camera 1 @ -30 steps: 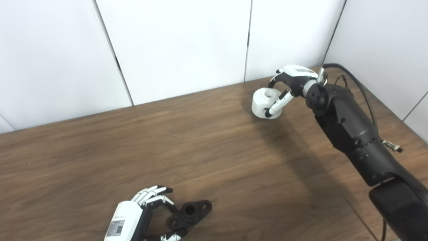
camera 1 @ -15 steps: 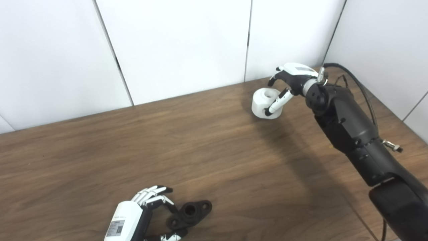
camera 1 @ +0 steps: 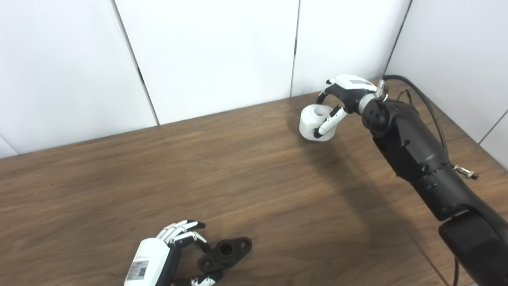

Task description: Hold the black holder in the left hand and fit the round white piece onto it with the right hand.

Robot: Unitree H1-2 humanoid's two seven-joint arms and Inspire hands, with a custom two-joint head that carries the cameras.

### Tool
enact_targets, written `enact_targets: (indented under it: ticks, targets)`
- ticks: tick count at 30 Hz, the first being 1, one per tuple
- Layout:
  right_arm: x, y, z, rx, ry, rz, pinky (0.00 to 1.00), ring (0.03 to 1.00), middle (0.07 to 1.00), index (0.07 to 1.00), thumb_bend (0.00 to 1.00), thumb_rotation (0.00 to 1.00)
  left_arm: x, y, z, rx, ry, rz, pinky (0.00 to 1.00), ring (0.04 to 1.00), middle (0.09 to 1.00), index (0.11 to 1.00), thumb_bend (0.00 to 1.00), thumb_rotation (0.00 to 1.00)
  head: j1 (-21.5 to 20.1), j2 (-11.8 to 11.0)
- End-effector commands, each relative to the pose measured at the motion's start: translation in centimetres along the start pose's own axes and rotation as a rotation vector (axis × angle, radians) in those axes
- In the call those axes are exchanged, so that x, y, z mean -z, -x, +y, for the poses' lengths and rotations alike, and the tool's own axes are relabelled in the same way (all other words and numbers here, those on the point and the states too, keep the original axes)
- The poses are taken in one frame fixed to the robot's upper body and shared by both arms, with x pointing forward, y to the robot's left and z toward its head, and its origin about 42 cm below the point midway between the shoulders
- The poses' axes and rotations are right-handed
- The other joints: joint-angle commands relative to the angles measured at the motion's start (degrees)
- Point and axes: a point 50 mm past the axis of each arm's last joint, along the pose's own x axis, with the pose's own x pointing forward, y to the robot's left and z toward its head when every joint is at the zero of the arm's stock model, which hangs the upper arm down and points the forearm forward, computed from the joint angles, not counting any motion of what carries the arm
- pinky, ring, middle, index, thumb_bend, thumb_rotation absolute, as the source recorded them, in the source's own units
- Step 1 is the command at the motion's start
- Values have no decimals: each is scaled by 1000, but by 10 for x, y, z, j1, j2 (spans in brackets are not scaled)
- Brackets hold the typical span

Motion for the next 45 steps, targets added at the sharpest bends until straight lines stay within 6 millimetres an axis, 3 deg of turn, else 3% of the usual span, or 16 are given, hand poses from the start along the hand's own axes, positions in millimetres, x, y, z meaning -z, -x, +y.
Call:
enact_targets:
  ticks: [1, 38, 45]
  targets:
    - [-4, 2, -40, 116, 17, -14, 973, 1000, 1000, 747, 1000, 374, 9, 10, -11, 77, -17, 70, 813, 828, 780, 486, 517, 42, -1, 1]
    - [-6, 3, -36, 118, 0, -26, 938, 1000, 970, 692, 955, 313, 11, 13, -6, 79, -17, 70, 821, 831, 779, 486, 517, 42, -8, 7]
    - [-4, 3, -33, 140, -28, -31, 949, 1000, 940, 630, 918, 262, 11, 12, -7, 75, -13, 68, 818, 830, 778, 486, 517, 42, -7, 6]
